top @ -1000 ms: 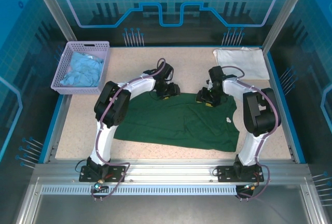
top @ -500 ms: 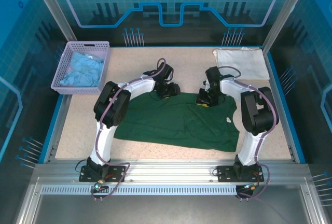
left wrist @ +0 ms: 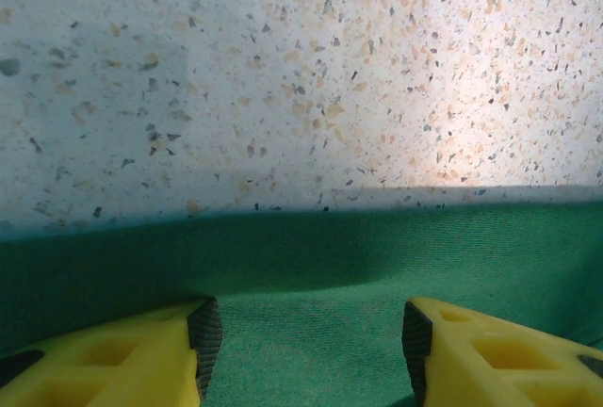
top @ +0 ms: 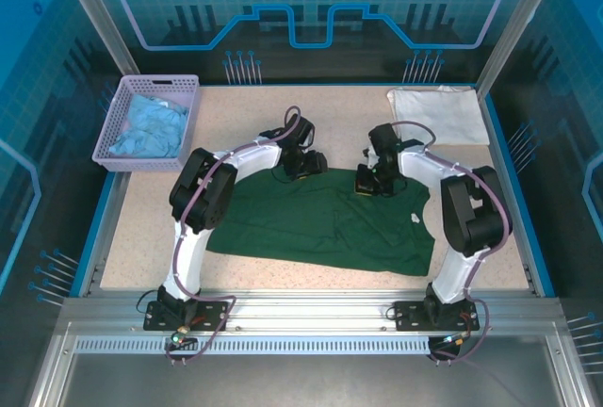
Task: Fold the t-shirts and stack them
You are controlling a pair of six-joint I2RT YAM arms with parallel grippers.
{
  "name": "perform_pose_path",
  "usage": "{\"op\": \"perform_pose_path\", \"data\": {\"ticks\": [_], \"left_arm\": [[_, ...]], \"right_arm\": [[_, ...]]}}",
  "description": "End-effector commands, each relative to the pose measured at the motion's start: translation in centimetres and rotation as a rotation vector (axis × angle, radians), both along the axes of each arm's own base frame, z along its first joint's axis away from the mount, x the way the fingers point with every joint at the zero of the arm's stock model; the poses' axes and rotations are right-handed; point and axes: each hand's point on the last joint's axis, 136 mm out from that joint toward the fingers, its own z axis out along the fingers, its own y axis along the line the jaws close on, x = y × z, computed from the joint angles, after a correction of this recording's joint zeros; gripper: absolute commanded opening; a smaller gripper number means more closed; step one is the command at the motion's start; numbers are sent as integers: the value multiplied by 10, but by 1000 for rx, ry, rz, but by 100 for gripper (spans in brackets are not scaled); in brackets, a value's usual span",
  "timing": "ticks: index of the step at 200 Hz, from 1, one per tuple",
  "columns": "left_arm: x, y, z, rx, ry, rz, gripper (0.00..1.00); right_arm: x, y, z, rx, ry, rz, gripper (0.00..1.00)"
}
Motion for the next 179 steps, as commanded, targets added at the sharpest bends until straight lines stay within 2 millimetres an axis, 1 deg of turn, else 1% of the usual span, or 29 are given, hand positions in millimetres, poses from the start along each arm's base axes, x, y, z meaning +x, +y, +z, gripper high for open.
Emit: {"op": "perform_pose_path", "data": {"ticks": [1, 35, 52, 68, 81, 92, 103, 117, 128, 139, 154, 165, 179], "left_arm": [[-4, 20, -14, 71, 26, 48, 57], [-5, 20, -14, 72, 26, 48, 58], [-5, 19, -13, 69, 24, 47, 58], [-5, 20, -14, 70, 26, 47, 58], [-5, 19, -14, 67, 26, 47, 59], [-5, 19, -13, 67, 25, 45, 59], [-5, 19, -14, 68, 25, 45, 60], [-4, 18, -11, 65, 18, 41, 61], [-2, 19, -7, 66, 3, 37, 62], [0, 18, 3, 70, -26, 24, 61], [1, 16, 22, 82, -74, -8, 61], [-4, 7, 37, 69, -100, -47, 60], [-13, -12, 57, 45, -137, -101, 57]], "right_arm": [[-21, 18, 13, 12, -17, 76, 0], [-53, 34, 12, -22, 10, 117, 0], [-72, 43, 7, -25, 53, 120, 1], [-90, 48, 6, -42, 84, 114, 13], [-105, 61, 9, -16, 96, 138, 21], [-117, 69, 13, -18, 99, 143, 33], [-127, 76, 18, -5, 108, 159, 38], [-129, 73, 29, 7, 109, 133, 45], [-125, 72, 43, 79, 91, 106, 47], [-117, 64, 59, 142, 59, 60, 49], [-101, 35, 72, 141, 1, -21, 53], [-90, 8, 71, 117, -9, -101, 52], [-76, -28, 63, 89, -9, -203, 44]]}}
